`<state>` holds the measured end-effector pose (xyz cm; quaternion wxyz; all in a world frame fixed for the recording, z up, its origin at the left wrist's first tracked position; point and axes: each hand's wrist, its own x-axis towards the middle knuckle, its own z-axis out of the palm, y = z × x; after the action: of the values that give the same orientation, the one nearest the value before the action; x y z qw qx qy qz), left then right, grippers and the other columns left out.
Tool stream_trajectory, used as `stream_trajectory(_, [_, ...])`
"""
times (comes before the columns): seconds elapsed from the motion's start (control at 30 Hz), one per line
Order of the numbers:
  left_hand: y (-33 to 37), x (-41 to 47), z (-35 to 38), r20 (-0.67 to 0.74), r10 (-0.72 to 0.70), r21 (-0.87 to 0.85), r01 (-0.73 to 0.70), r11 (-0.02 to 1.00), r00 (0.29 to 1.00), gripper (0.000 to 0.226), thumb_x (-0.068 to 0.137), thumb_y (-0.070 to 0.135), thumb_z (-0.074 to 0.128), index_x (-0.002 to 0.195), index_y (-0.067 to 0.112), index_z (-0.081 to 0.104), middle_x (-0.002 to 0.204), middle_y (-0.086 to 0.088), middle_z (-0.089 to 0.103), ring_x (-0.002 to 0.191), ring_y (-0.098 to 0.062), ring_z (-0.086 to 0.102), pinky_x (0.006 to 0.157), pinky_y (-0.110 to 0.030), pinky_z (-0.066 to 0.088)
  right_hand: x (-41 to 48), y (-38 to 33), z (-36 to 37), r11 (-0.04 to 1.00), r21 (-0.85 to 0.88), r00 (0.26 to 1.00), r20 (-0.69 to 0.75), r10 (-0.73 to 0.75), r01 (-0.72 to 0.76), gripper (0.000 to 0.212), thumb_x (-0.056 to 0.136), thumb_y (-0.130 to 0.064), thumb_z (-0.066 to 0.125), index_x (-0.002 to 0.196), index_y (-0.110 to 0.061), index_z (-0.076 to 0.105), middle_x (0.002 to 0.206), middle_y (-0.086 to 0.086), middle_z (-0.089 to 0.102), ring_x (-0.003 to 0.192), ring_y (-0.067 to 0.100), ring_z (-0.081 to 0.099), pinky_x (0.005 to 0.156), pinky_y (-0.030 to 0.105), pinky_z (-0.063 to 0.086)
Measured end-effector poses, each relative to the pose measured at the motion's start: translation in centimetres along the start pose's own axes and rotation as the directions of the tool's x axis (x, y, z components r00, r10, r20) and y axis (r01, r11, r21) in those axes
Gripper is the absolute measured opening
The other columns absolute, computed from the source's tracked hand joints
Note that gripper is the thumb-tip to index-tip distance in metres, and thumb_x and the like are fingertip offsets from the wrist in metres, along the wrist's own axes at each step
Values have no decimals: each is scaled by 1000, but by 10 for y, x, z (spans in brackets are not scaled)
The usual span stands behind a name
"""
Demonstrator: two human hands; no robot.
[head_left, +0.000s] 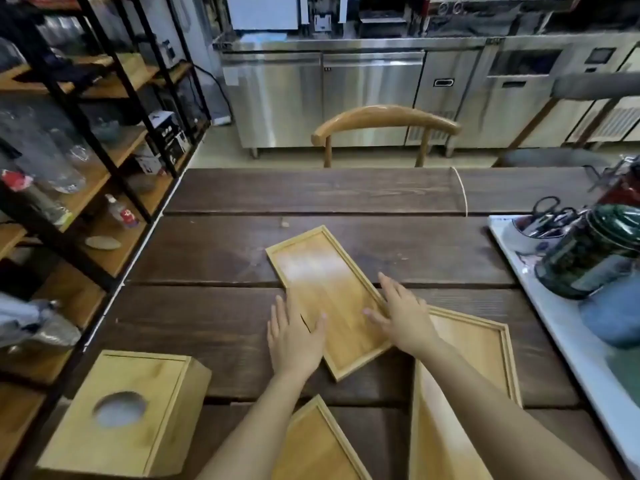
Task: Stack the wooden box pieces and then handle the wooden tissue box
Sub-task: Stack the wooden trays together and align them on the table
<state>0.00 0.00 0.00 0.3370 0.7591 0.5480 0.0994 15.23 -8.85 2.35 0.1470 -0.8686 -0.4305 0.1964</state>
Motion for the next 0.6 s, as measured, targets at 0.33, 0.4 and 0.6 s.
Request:
stream_trajectory(0.33, [14, -17, 12, 203, -219, -701, 298, 648, 954, 75, 91, 26, 56, 149, 31, 9, 161, 3, 8, 147, -20, 6, 118, -47, 14, 2, -28, 9, 654, 718, 970, 147, 192, -238, 79, 72, -51, 63, 139, -22, 33, 143, 3, 43, 134, 29, 37, 112, 52, 22])
stream_trajectory(0.4, [11, -18, 9, 219, -240, -774, 318, 548, 946, 70, 89, 21, 58, 148, 32, 21, 155, 3, 29, 140, -21, 30, 115, -46, 25, 2, -28, 5, 484, 832, 955, 172, 240, -271, 74, 81, -40, 63, 142, -15, 29, 148, 5, 36, 135, 27, 33, 112, 41, 23])
stream_trajectory(0.6, [12, -17, -22, 326, -262, -875, 395, 281, 908, 58, 92, 13, 53, 144, 21, 31, 135, -5, 52, 124, -29, 49, 107, -52, 36, 1, -25, -10, 368, 831, 899, 316, 304, -417, 57, 81, -31, 63, 130, -6, 46, 130, 1, 46, 124, 30, 41, 100, 40, 31])
